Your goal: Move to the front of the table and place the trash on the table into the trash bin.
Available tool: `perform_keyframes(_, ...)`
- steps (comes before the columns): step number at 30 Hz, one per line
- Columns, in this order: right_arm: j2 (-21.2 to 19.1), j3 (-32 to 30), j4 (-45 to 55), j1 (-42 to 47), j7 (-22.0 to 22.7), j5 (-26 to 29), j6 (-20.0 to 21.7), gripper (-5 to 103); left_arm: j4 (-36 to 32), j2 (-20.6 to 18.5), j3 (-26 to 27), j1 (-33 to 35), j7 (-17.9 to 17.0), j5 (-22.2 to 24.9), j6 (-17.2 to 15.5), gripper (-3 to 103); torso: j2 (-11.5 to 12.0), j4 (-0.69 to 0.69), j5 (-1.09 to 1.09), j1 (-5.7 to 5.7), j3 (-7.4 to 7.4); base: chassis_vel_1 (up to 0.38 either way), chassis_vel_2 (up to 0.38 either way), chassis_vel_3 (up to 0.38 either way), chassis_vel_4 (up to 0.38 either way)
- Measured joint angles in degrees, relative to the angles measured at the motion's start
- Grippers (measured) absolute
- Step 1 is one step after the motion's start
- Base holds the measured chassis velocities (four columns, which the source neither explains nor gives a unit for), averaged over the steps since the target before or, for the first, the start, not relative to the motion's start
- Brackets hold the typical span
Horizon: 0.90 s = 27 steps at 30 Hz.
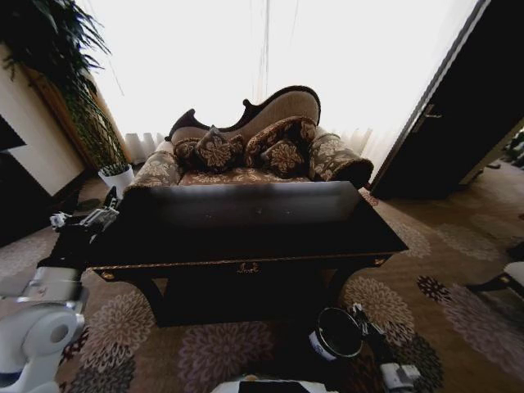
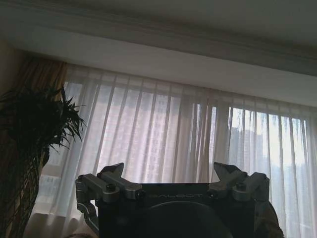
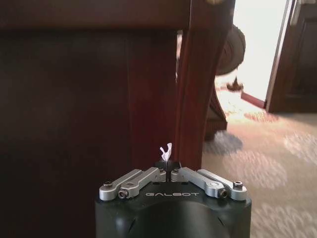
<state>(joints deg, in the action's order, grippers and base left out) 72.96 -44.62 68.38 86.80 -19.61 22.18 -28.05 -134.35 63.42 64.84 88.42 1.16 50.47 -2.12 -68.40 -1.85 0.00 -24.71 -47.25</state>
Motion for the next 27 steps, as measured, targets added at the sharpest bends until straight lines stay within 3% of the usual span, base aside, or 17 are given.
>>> perform_keyframes(7,-0.04,4.07,-7.52,-4.16,7.27,-4.39,6.82,0,-1.03,0.06,2.84,2.14,-0.04,0.62,0.45,100,0.0,0.0,0.0,0.0,0.0,0.0,0.0,0.0,0.0)
perform_keyframes(22,0.71,7.91,-15.59,-8.69,8.27,-4.12,9.74,0,-2.15,1.23,4.77,4.62,-0.06,0.4,0.87,100,0.0,0.0,0.0,0.0,0.0,0.0,0.0,0.0,0.0)
perform_keyframes(24,0.7,8.16,-16.24,-9.11,8.35,-3.96,10.04,10,-2.15,1.28,4.86,4.75,-0.06,0.34,1.03,100,0.0,0.0,0.0,0.0,0.0,0.0,0.0,0.0,0.0)
perform_keyframes(26,0.66,8.21,-16.41,-9.23,8.4,-3.91,10.14,10,-2.14,1.28,4.86,4.75,-0.06,0.32,1.07,100,0.0,0.0,0.0,0.0,0.0,0.0,0.0,0.0,0.0)
perform_keyframes(27,0.61,8.24,-16.55,-9.34,8.44,-3.79,10.24,16,-2.09,1.28,4.86,4.74,-0.05,0.3,1.09,100,0.0,0.0,0.0,0.0,0.0,0.0,0.0,0.0,0.0)
